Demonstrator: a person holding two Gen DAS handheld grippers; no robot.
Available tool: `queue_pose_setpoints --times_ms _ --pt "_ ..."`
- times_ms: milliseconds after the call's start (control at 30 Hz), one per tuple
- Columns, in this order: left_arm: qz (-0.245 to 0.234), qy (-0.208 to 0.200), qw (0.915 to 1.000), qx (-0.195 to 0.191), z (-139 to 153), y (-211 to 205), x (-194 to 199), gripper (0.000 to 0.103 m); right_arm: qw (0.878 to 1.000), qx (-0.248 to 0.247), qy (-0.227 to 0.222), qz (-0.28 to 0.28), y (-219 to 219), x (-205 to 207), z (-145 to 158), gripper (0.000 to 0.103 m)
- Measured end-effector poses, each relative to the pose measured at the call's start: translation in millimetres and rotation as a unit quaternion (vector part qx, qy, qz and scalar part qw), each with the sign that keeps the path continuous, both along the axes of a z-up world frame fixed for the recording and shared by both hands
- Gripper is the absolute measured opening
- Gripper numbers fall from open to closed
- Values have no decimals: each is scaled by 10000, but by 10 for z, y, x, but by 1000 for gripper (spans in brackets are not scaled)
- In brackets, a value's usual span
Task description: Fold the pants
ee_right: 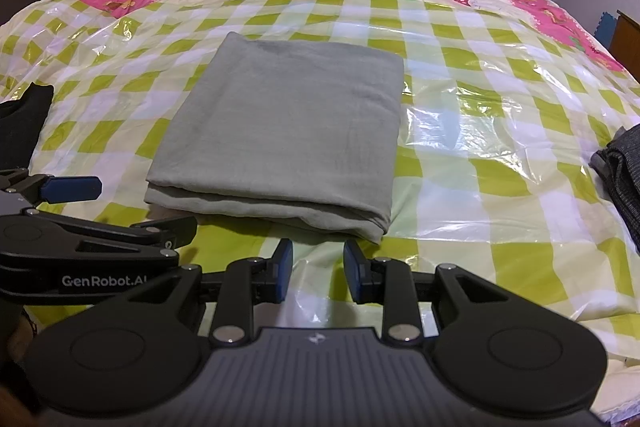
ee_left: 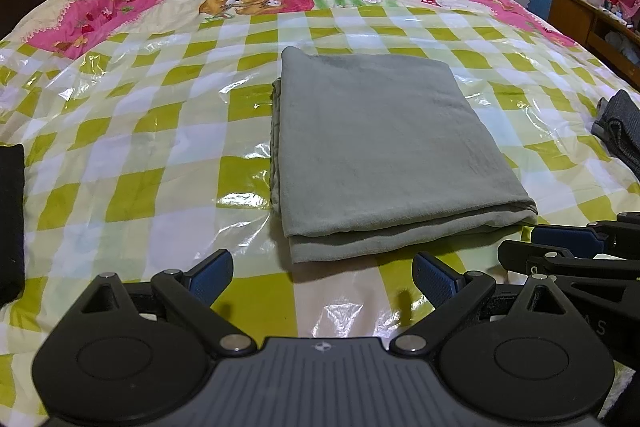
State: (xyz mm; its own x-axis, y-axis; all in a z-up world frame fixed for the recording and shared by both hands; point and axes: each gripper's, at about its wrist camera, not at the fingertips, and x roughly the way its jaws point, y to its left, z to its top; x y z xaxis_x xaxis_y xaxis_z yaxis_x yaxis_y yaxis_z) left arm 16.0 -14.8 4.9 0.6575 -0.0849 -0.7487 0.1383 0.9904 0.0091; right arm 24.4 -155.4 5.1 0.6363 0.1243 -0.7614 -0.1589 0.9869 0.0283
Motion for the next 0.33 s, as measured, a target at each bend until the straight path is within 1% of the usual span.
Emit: queue_pose_setpoints --times_ms 333 --pt "16 -43 10000 12 1 4 -6 103 10000 4 -9 -5 1 -5 3 29"
